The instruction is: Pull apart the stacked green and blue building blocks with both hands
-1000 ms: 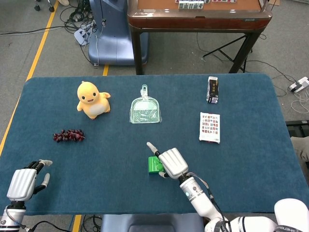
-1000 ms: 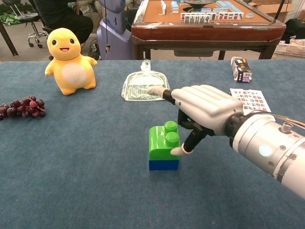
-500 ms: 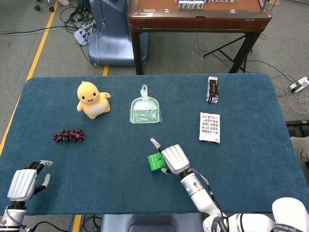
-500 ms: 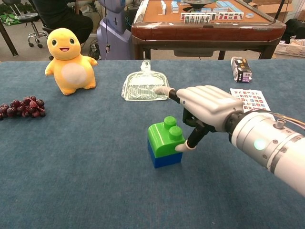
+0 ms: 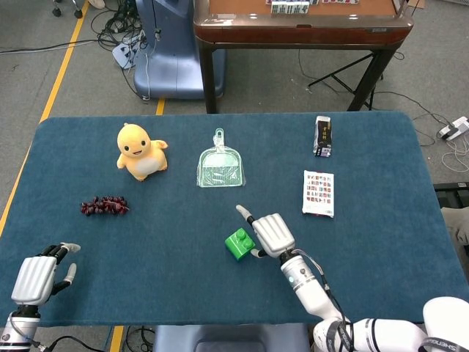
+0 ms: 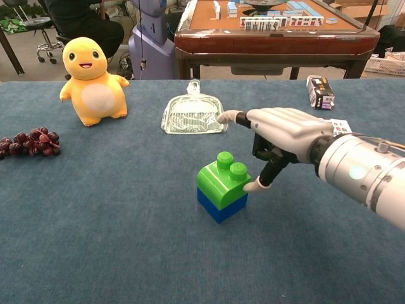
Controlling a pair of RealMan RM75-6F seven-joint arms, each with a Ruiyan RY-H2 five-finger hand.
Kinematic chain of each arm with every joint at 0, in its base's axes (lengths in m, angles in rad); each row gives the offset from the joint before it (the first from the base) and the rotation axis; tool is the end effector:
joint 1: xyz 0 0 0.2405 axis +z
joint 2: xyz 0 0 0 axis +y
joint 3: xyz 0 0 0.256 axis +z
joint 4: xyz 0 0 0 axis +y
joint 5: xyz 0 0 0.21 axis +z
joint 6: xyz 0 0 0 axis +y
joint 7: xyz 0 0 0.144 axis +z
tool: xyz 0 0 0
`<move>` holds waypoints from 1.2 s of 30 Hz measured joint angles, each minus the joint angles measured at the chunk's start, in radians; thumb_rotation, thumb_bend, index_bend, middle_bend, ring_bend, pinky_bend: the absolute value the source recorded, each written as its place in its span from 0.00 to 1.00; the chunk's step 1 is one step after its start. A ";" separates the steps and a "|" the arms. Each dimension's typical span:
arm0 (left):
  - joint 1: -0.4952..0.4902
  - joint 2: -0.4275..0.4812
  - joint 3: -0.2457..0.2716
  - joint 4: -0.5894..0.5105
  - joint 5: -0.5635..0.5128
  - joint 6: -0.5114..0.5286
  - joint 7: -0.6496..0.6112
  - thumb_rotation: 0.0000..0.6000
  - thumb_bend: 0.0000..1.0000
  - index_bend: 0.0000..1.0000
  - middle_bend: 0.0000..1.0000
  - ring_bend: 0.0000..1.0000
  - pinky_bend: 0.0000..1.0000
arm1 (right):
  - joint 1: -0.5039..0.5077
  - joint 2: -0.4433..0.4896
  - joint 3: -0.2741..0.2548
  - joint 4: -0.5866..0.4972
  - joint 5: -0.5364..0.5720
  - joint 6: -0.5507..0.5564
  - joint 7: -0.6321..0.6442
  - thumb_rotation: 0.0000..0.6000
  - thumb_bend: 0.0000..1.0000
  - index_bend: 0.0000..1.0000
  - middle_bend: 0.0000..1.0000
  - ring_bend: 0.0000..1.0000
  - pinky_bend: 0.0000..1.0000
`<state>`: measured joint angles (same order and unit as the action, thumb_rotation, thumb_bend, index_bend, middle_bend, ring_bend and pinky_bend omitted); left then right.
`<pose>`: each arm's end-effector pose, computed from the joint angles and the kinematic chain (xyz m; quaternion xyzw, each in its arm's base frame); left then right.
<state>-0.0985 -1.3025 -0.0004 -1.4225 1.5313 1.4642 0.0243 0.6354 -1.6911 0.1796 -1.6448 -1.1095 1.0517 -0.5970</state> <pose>-0.3274 0.1762 0.1047 -0.6249 -0.3873 -0.3681 0.5692 -0.1116 -0.2823 -0.0527 0.7471 -0.3866 0.3786 0.3861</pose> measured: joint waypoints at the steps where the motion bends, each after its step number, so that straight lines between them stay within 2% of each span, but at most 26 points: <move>1: 0.000 0.001 -0.001 -0.002 -0.001 0.000 0.001 1.00 0.47 0.44 0.39 0.36 0.57 | 0.004 0.018 0.004 -0.014 0.010 -0.015 0.005 1.00 0.00 0.16 1.00 1.00 1.00; 8: -0.003 0.006 -0.003 -0.016 0.002 0.001 0.009 1.00 0.47 0.44 0.39 0.36 0.57 | 0.067 0.171 0.036 -0.117 0.132 -0.114 -0.013 1.00 0.00 0.23 1.00 1.00 1.00; 14: -0.005 0.003 -0.003 -0.016 -0.002 -0.005 0.010 1.00 0.47 0.44 0.39 0.36 0.57 | 0.130 0.223 0.039 -0.168 0.236 -0.140 -0.064 1.00 0.00 0.23 1.00 1.00 1.00; 26: -0.004 -0.003 0.002 -0.007 -0.002 -0.010 0.012 1.00 0.47 0.44 0.39 0.36 0.57 | 0.225 0.242 -0.008 -0.198 0.339 -0.133 -0.128 1.00 0.00 0.23 1.00 1.00 1.00; 36: -0.002 -0.008 0.005 0.002 -0.003 -0.012 0.006 1.00 0.47 0.44 0.39 0.36 0.57 | 0.272 0.220 -0.037 -0.180 0.369 -0.116 -0.131 1.00 0.00 0.24 1.00 1.00 1.00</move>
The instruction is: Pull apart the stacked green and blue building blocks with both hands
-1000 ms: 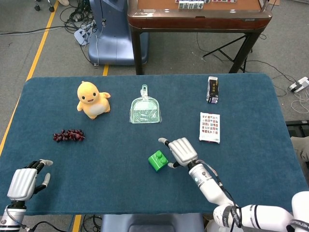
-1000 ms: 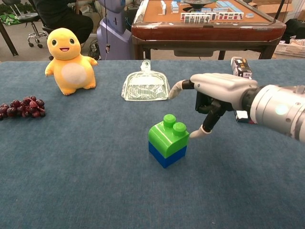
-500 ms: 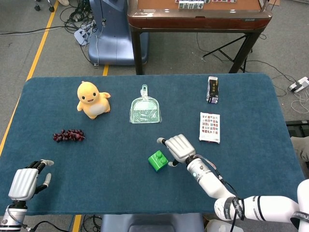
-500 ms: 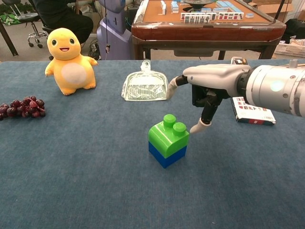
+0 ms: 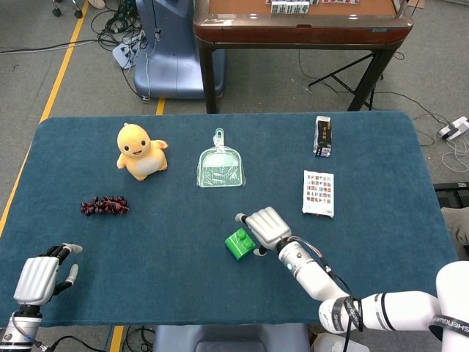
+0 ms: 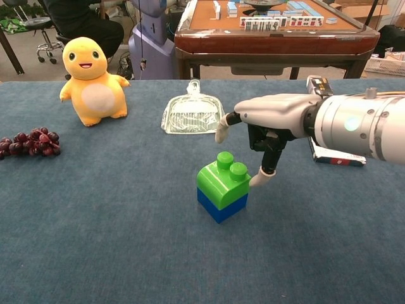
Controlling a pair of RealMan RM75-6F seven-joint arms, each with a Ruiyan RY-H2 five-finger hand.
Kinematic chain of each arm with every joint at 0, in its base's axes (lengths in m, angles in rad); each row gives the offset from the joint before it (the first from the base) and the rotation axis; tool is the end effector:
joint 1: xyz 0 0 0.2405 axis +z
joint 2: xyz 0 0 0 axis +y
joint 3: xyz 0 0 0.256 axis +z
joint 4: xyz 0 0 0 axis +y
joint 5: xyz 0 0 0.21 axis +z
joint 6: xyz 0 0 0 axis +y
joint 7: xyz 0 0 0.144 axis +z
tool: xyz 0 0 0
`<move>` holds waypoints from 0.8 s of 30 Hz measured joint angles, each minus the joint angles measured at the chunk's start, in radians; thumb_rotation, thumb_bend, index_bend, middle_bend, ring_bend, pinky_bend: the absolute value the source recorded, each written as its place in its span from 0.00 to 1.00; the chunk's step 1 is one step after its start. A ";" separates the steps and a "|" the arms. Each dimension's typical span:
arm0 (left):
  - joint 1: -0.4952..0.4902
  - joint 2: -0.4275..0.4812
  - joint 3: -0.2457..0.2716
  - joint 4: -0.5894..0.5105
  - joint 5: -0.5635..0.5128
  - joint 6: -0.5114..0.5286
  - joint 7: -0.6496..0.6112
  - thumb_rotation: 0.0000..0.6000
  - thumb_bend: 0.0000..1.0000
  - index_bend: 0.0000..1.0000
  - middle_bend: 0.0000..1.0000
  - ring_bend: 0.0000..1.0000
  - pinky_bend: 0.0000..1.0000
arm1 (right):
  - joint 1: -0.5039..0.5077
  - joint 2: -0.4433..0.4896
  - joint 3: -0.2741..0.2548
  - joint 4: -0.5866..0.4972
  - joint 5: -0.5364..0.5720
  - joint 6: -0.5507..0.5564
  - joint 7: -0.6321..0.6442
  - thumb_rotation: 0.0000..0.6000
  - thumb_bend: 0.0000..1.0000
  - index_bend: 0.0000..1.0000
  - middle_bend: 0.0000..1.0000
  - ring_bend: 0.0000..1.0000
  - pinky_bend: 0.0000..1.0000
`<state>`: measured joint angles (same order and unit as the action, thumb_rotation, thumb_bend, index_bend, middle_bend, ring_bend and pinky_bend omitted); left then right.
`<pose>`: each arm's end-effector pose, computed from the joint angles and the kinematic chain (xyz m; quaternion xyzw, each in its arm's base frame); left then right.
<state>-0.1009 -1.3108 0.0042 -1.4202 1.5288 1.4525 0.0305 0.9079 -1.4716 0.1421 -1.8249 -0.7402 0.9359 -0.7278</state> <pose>-0.3276 0.1758 0.1000 -0.6283 -0.3912 -0.3634 0.5658 -0.0846 -0.3049 -0.0251 0.8141 -0.3663 0.2832 0.3505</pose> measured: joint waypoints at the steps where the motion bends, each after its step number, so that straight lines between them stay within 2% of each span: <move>1: 0.000 -0.001 0.000 0.001 -0.001 0.000 -0.001 1.00 0.47 0.44 0.39 0.36 0.57 | 0.003 -0.002 -0.002 0.002 0.000 0.002 0.002 1.00 0.00 0.24 1.00 1.00 1.00; 24: 0.002 -0.009 0.001 0.008 -0.002 -0.002 -0.006 1.00 0.47 0.44 0.39 0.36 0.57 | 0.055 -0.017 -0.041 0.031 0.011 -0.004 0.046 1.00 0.00 0.28 1.00 1.00 1.00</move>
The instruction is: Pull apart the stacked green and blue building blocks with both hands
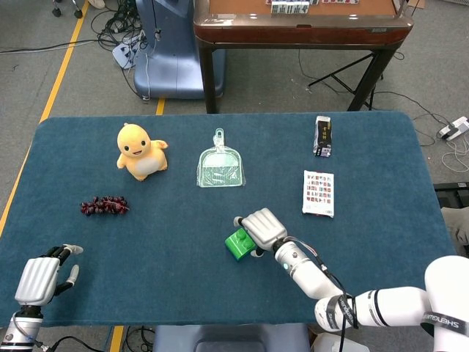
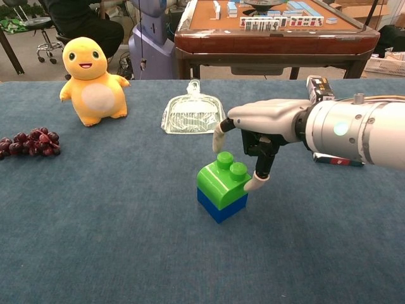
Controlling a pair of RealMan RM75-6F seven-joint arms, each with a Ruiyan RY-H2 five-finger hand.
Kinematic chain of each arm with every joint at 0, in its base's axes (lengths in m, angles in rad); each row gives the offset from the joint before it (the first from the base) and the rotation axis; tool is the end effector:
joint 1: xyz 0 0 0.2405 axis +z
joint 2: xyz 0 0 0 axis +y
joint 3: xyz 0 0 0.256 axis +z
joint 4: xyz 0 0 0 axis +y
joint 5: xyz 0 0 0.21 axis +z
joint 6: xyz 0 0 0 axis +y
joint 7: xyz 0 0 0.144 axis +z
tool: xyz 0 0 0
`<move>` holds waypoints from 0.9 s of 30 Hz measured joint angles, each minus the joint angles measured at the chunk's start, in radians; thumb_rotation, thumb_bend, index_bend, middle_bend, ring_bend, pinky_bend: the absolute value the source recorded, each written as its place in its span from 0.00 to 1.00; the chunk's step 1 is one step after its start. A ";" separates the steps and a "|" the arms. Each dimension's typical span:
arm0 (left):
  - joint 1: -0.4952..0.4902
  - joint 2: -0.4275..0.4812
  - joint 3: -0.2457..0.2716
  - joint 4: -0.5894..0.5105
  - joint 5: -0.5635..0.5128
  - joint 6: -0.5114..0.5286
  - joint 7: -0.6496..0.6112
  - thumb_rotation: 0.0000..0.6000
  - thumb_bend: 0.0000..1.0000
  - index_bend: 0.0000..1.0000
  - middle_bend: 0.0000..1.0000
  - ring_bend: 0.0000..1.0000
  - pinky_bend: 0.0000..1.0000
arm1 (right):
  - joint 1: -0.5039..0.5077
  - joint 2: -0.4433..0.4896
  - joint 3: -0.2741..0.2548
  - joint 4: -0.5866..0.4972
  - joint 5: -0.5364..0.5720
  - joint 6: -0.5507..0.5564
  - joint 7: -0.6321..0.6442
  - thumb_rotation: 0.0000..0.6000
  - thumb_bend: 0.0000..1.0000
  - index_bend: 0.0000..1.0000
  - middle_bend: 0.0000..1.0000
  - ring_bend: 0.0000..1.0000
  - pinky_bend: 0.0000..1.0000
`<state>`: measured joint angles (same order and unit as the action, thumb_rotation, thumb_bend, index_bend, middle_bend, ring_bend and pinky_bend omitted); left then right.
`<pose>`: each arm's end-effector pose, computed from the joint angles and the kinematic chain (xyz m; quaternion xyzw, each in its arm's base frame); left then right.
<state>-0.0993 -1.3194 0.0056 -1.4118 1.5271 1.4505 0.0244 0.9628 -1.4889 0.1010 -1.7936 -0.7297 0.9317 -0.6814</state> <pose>-0.3288 0.1750 0.0975 -0.6269 -0.3950 -0.3634 0.5647 -0.0819 -0.3062 -0.0343 0.8217 -0.3652 0.2772 0.3385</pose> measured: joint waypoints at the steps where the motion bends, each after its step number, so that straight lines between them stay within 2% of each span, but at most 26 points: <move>1: 0.000 0.000 0.000 0.000 0.000 0.000 0.000 1.00 0.47 0.44 0.39 0.36 0.57 | 0.002 -0.001 -0.001 0.001 0.001 -0.001 0.001 1.00 0.00 0.28 1.00 1.00 1.00; 10: 0.001 -0.001 0.000 0.003 -0.001 -0.001 -0.003 1.00 0.47 0.44 0.39 0.36 0.57 | 0.022 -0.008 -0.015 0.013 0.014 -0.014 0.005 1.00 0.00 0.30 1.00 1.00 1.00; 19: 0.001 -0.003 0.000 0.005 -0.002 -0.002 -0.006 1.00 0.47 0.44 0.39 0.36 0.57 | 0.039 -0.009 -0.028 0.019 0.030 -0.019 0.008 1.00 0.00 0.36 1.00 1.00 1.00; 27: 0.000 -0.002 -0.001 0.004 -0.001 -0.001 -0.006 1.00 0.47 0.44 0.39 0.36 0.57 | 0.043 -0.012 -0.036 0.023 0.023 -0.008 0.014 1.00 0.00 0.50 1.00 1.00 1.00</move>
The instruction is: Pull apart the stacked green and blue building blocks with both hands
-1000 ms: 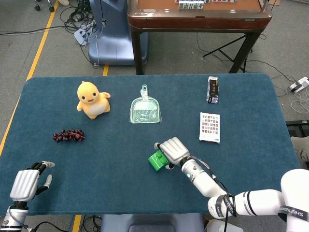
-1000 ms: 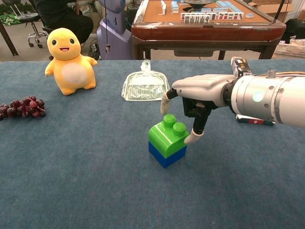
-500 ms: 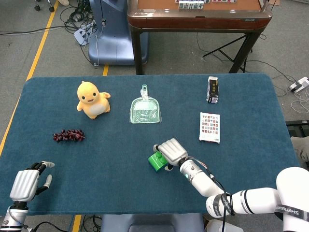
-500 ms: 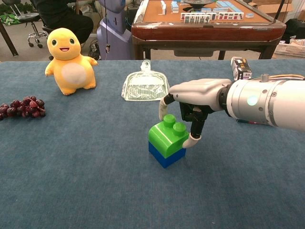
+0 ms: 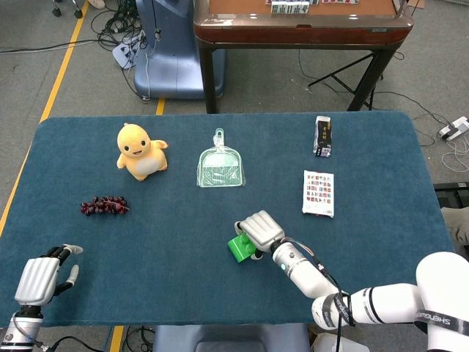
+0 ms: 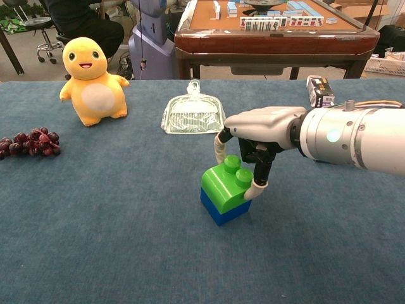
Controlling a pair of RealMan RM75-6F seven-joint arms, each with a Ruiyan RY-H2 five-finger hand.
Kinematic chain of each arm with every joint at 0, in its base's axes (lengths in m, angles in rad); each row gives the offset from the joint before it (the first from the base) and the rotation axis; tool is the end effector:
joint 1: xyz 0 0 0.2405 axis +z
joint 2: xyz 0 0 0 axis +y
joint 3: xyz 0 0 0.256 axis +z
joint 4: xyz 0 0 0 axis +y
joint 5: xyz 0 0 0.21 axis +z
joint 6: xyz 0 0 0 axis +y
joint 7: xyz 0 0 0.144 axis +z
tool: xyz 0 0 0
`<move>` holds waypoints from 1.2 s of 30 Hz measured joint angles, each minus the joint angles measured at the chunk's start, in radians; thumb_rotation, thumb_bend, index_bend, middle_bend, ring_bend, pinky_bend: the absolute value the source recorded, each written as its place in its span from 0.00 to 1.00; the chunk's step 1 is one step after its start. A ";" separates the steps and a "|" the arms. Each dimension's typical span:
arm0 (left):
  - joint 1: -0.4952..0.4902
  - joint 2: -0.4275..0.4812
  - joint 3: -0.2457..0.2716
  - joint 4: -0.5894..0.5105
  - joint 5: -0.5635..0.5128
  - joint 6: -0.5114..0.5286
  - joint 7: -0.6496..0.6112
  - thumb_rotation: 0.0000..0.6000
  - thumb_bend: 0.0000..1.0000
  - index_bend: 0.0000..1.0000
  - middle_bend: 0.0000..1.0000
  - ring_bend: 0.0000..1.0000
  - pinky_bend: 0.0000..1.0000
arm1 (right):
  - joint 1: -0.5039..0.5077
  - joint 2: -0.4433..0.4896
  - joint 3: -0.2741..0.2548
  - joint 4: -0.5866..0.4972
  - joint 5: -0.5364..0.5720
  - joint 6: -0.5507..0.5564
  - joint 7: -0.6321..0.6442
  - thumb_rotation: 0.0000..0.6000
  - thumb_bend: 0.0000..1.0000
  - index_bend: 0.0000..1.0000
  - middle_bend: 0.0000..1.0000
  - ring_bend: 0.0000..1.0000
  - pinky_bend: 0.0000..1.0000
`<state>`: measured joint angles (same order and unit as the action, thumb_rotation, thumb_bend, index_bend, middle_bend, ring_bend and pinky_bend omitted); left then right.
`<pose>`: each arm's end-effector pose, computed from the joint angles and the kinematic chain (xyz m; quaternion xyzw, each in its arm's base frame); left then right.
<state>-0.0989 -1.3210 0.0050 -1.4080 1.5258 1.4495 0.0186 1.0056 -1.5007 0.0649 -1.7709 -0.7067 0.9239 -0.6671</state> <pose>-0.3296 0.1751 0.0973 -0.6257 -0.3967 -0.3640 0.5645 -0.0826 -0.3066 -0.0417 0.8310 -0.3607 0.2625 0.3323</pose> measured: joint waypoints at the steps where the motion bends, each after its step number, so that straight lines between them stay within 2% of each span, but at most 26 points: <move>1: 0.000 0.000 0.000 0.000 0.000 0.000 0.000 1.00 0.47 0.44 0.39 0.36 0.57 | -0.001 0.000 -0.001 0.000 -0.003 0.003 0.001 1.00 0.00 0.52 1.00 1.00 1.00; 7: -0.004 0.005 -0.003 -0.003 0.004 0.003 0.001 1.00 0.47 0.44 0.40 0.36 0.57 | -0.018 0.022 0.001 -0.017 -0.030 0.025 0.033 1.00 0.00 0.57 1.00 1.00 1.00; 15: -0.025 0.029 -0.014 -0.026 0.025 0.003 -0.002 1.00 0.46 0.43 0.41 0.39 0.61 | -0.060 0.137 0.019 -0.091 -0.059 0.050 0.107 1.00 0.00 0.60 1.00 1.00 1.00; 18: -0.041 0.051 -0.025 -0.060 0.039 0.005 0.009 1.00 0.46 0.42 0.43 0.42 0.74 | -0.081 0.199 0.029 -0.135 -0.074 0.074 0.130 1.00 0.00 0.60 1.00 1.00 1.00; 22: -0.071 0.085 -0.047 -0.123 0.055 0.002 0.017 1.00 0.44 0.41 0.47 0.53 0.88 | -0.108 0.293 0.047 -0.203 -0.095 0.106 0.160 1.00 0.00 0.60 1.00 1.00 1.00; 24: -0.093 0.104 -0.064 -0.162 0.059 -0.006 0.018 1.00 0.39 0.39 0.52 0.63 0.95 | -0.123 0.348 0.058 -0.242 -0.105 0.121 0.178 1.00 0.00 0.61 1.00 1.00 1.00; 27: -0.127 0.130 -0.093 -0.223 0.059 -0.025 0.015 1.00 0.30 0.36 0.62 0.76 1.00 | -0.144 0.424 0.077 -0.295 -0.118 0.136 0.207 1.00 0.00 0.61 1.00 1.00 1.00; 36: -0.249 0.199 -0.192 -0.401 0.001 -0.137 0.030 1.00 0.07 0.27 0.82 0.92 1.00 | -0.190 0.614 0.147 -0.400 -0.136 0.122 0.346 1.00 0.00 0.63 1.00 1.00 1.00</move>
<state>-0.3477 -1.1224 -0.1865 -1.8087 1.5264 1.3120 0.0485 0.8152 -0.8869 0.2121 -2.1713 -0.8422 1.0463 -0.3214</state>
